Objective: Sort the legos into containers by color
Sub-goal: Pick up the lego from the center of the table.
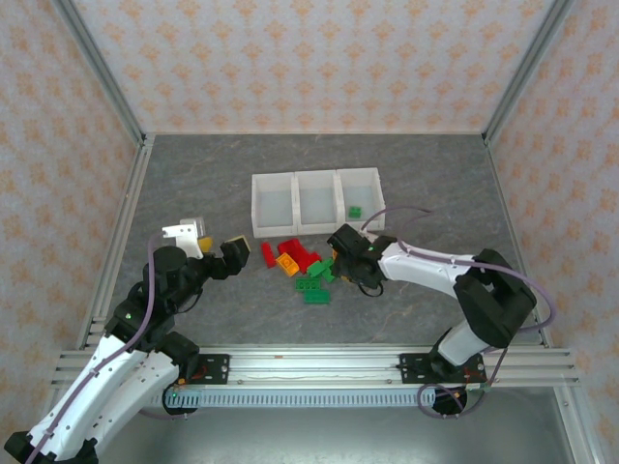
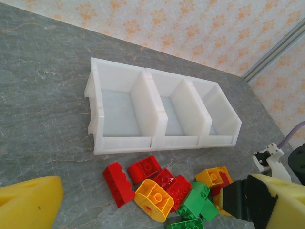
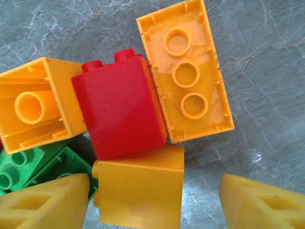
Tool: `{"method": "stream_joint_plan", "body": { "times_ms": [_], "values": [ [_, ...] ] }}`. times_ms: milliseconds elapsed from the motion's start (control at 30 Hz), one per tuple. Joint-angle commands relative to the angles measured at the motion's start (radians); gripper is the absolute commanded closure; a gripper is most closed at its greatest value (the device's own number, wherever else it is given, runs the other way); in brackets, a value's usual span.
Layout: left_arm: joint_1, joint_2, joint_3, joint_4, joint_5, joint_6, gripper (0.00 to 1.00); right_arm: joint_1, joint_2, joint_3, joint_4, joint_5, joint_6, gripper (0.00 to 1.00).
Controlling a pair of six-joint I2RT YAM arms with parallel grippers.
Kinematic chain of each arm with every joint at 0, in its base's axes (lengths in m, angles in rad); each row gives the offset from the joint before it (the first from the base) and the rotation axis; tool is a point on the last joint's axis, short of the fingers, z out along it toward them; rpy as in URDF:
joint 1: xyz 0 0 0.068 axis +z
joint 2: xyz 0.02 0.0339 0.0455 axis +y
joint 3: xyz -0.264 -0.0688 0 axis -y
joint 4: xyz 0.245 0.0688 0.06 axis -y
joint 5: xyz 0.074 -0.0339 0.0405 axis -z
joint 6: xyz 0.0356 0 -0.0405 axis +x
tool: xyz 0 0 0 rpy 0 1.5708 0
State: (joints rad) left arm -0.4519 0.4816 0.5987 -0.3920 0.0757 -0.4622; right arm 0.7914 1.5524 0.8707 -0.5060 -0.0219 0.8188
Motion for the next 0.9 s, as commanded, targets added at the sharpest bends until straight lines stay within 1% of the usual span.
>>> {"method": "stream_joint_plan", "body": {
  "times_ms": [0, 133, 233, 367, 600, 733, 867],
  "values": [
    [-0.007, -0.008, -0.009, 0.031, 0.019, 0.024, 0.01, 0.003, 0.026, 0.034, 0.011, 0.053, -0.004, 0.29],
    [-0.007, -0.008, -0.009, 0.031, 0.015, 0.021, 0.01, 0.003, 0.043, 0.052, 0.008, 0.054, -0.015, 0.30],
    [-0.008, -0.005, -0.010, 0.033, 0.013, 0.021, 0.01, 0.003, 0.054, 0.059, 0.009, 0.065, -0.021, 0.32],
    [-0.007, 0.001, -0.008, 0.031, 0.015, 0.020, 0.01, 0.003, 0.069, 0.045, 0.015, 0.068, -0.050, 0.33],
    [-0.007, 0.003, -0.009, 0.030, 0.011, 0.019, 0.01, -0.007, 0.052, 0.006, 0.018, 0.081, -0.075, 0.39],
    [-0.008, 0.005, -0.009, 0.028, 0.009, 0.018, 0.01, -0.016, 0.040, -0.001, 0.020, 0.078, -0.128, 0.40],
    [-0.007, 0.003, -0.008, 0.028, 0.007, 0.017, 0.01, -0.039, 0.027, -0.001, 0.007, 0.079, -0.160, 0.49]
  ]
}}
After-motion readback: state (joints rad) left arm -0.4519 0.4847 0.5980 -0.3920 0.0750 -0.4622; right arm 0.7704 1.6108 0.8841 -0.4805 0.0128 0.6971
